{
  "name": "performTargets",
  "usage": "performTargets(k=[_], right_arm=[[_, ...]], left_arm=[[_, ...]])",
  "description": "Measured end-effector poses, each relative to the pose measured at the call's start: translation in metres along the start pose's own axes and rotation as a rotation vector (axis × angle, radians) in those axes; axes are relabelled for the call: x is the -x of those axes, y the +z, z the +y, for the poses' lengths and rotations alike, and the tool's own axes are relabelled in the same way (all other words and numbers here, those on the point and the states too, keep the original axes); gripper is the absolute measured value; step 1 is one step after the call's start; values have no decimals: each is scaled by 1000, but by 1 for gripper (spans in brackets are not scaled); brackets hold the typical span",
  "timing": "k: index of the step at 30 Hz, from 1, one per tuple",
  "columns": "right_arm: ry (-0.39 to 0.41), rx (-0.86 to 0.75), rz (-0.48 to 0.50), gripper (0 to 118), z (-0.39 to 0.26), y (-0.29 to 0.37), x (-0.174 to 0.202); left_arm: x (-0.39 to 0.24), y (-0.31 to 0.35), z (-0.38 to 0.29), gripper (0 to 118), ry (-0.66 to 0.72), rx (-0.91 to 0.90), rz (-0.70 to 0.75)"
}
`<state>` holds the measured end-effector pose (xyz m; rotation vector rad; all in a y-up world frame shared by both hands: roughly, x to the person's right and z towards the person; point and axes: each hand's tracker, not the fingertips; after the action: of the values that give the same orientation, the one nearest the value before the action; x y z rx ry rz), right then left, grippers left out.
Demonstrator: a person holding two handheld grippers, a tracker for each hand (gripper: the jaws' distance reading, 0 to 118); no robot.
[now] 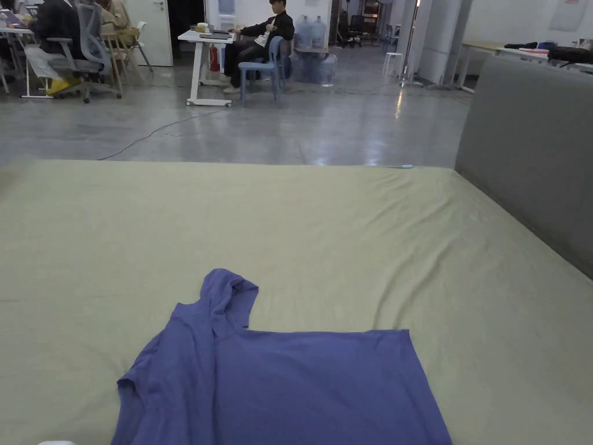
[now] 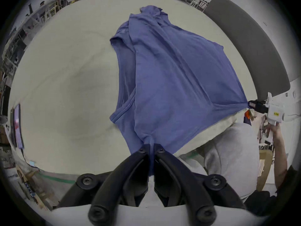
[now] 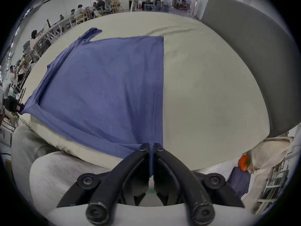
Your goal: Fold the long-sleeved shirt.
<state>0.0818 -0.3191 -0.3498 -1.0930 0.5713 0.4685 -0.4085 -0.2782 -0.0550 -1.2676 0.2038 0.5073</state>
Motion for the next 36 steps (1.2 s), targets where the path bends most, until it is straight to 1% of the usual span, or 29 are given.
performTargets(k=[2, 4, 8, 14, 15, 16, 17, 18, 19, 20, 21, 22, 23, 24, 26, 27, 28, 29, 30, 31, 32, 33, 34, 35, 36], right_arm=[[-17, 29, 13, 0, -3, -13, -4], [-18, 48, 8, 0, -5, -23, -2], [-39, 55, 9, 0, 0, -24, -2], [-52, 70, 42, 0, 2, -26, -8], [-65, 73, 51, 1, 2, -26, -10], [-77, 76, 59, 4, 2, -26, -12], [-88, 83, 72, 9, 4, -23, -15], [-87, 86, 71, 17, 8, -19, -17], [-90, 78, 84, 50, 8, -12, -21], [-92, 73, 125, 82, 11, -1, -25], [-98, 71, 136, 101, 12, 10, -27], [-88, 56, 128, 103, 19, 17, -33], [-58, -18, 124, 103, 22, 35, -34], [-39, -59, 116, 103, 26, 51, -33], [-53, -81, 93, 103, 33, 70, -27], [-77, -86, 70, 103, 36, 77, -22], [-92, -87, 75, 103, 37, 79, -17], [-89, -101, 89, 100, 37, 79, -11], [-84, -117, 109, 85, 40, 77, -5], [-88, -122, 108, 42, 42, 75, 3], [-98, -130, 109, 0, 43, 71, 13], [-134, -167, 148, 0, 43, 72, 19], [-116, -176, 183, 0, 47, 71, 24], [-120, -185, 222, 0, 51, 70, 30], [-145, -207, 244, 0, 56, 70, 37]], left_arm=[[0, -13, -1, 0, -4, 21, 17], [1, -27, -1, 0, -3, 49, 27], [17, -58, 0, 0, -10, 73, 56], [21, -59, 6, 0, 11, 61, 48], [24, -58, 6, 0, 14, 58, 46], [26, -58, 7, 0, 25, 56, 40], [26, -55, 8, 5, 50, 53, 36], [26, -48, 9, 28, 59, 47, 33], [12, -34, 1, 80, 54, 43, 31], [6, -19, 0, 109, 38, 22, -15], [2, -4, -2, 118, 31, -24, -73], [-1, 10, -4, 118, 47, -78, -95], [-3, 25, -7, 118, 81, -160, -114], [-8, 35, -9, 118, 94, -190, -132], [-21, 44, -13, 118, 86, -219, -164], [-29, 44, -14, 118, 86, -201, -152], [-35, 42, -16, 117, 84, -189, -140], [-43, 39, -16, 105, 56, -160, -100], [-53, 34, -14, 73, 46, -160, -47], [-59, 28, -10, 12, 38, -164, -26], [-62, 24, -4, 0, 49, -170, -37], [-61, 23, 9, 0, 54, -166, -61], [-61, 22, 25, 0, 53, -153, -112], [-63, 22, 46, 0, 51, -163, -104], [-67, 23, 75, 0, 25, -184, -79]])
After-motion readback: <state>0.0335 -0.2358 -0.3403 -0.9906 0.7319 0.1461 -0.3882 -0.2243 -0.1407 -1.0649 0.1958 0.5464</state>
